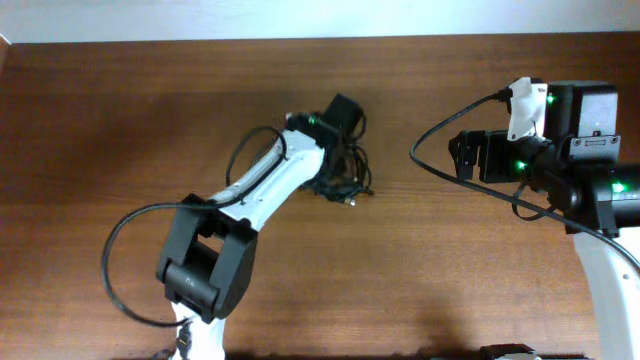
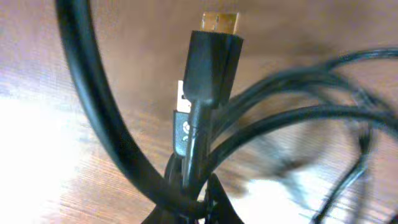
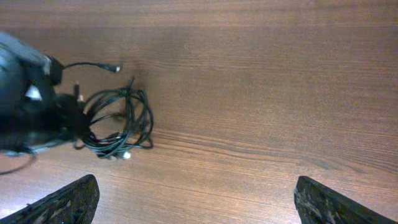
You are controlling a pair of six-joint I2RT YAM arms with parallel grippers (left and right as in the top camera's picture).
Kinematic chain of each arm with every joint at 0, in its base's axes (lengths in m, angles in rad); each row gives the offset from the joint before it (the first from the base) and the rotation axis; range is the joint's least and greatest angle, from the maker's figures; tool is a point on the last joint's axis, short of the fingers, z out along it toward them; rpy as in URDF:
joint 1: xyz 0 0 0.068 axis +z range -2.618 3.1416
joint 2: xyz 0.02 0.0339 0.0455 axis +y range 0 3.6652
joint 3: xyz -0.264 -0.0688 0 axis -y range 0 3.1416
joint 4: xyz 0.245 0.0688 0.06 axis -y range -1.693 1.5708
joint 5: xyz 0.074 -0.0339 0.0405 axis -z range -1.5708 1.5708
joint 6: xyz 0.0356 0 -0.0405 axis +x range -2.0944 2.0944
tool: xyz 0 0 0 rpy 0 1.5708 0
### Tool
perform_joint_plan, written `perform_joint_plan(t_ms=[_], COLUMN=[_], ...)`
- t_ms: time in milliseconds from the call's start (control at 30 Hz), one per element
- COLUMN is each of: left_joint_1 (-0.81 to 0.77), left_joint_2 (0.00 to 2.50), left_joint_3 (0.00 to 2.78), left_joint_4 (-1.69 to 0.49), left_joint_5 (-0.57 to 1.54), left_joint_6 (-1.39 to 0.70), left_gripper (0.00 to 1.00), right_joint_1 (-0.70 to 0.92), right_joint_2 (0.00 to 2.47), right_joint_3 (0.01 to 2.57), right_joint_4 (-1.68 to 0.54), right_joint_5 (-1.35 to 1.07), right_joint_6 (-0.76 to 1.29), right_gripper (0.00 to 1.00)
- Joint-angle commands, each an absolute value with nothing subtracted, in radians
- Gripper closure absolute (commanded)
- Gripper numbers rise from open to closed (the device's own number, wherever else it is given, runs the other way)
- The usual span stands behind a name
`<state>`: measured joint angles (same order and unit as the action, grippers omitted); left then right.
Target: Untangle cables
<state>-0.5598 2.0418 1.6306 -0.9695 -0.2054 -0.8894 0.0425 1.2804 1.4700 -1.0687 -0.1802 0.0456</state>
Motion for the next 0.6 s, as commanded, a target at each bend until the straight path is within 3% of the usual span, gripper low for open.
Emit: perform_joint_plan(t_ms=[0, 233, 267, 300, 333, 433, 567], left_joint_1=[-0.561, -0.560, -0.560, -0.560, -0.560, -0.560, -0.560], left_joint_2=[2.022, 1.994, 1.983, 1.957, 1.947, 1.901, 1.794], left_joint_3=[1.868, 2.184, 2.202, 2.229, 2.232, 2.239, 2.239], left_joint_4=[-1.089, -1.280, -1.280, -1.281, -1.281, -1.280, -1.266], left_joint_5=[-0.198, -0.192, -0.178, -0.156, -0.150, -0.138, -0.139], left_joint_6=[-0.780, -0.680, -0.658, -0.630, -0.622, -0.604, -0.570], left_gripper=[1.00, 1.00, 1.00, 0.99, 0.98, 0.96, 0.91], right_joint_1=[0.039, 0.039, 0.039, 0.039, 0.039, 0.039, 0.040], right_joint_2=[1.282, 1.285, 1.286, 1.298, 1.303, 1.335, 1.425], right_joint_3=[1.491, 1.491, 1.491, 1.491, 1.491, 1.491, 1.491], right_joint_4=[-1.066, -1.005, -0.989, -0.976, -0.977, -0.971, -0.953], right_joint_5=[-0.172, -0.225, -0.305, -0.619, -0.701, -0.890, -0.997], right_joint_6=[0.046, 0.021, -0.043, -0.335, -0.404, -0.534, -0.534], right_gripper=[0.01, 0.01, 0.00, 0.01, 0.01, 0.00, 0.00])
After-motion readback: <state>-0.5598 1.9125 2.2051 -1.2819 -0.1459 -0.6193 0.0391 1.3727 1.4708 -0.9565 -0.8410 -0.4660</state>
